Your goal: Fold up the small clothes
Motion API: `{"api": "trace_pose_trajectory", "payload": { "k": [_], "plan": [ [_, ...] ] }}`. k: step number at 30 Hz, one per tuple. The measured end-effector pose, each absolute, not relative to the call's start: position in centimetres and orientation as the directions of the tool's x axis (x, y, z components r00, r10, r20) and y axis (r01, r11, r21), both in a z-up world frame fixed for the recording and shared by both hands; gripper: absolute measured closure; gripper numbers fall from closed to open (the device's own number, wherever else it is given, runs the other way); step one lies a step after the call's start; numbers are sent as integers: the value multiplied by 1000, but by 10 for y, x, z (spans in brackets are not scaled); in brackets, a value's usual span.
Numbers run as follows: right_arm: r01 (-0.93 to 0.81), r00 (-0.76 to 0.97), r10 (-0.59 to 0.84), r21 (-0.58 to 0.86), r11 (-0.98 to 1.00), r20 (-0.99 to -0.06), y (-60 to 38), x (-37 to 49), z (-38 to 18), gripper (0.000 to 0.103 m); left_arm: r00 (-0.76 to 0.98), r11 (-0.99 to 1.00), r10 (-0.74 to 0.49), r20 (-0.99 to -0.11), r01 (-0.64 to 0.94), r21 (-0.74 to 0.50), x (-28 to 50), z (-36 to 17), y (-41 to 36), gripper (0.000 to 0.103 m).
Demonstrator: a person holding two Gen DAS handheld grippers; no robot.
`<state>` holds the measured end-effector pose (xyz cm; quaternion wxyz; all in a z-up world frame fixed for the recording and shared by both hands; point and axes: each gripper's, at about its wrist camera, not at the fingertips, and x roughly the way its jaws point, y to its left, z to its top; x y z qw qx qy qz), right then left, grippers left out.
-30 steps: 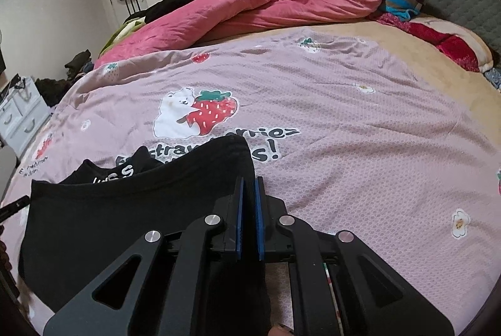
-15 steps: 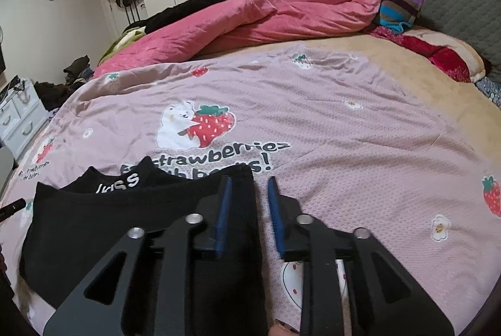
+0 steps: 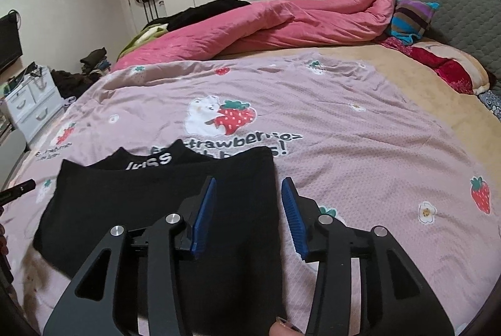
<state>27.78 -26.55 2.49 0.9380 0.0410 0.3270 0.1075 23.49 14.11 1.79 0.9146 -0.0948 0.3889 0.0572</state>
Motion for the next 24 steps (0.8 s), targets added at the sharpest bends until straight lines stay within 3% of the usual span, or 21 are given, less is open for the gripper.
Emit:
{"api": "trace_pose_trajectory", "payload": {
  "k": [15, 24],
  "plan": [
    [-239, 760, 283, 154, 959, -586, -251, 209, 22, 55, 698, 991, -13, -716, -85, -102, 192, 28, 97, 74],
    [-247, 683, 303, 181, 952, -665, -236, 210, -1, 53, 623, 997, -8, -782, -59, -58, 196, -3, 74, 73]
  ]
}}
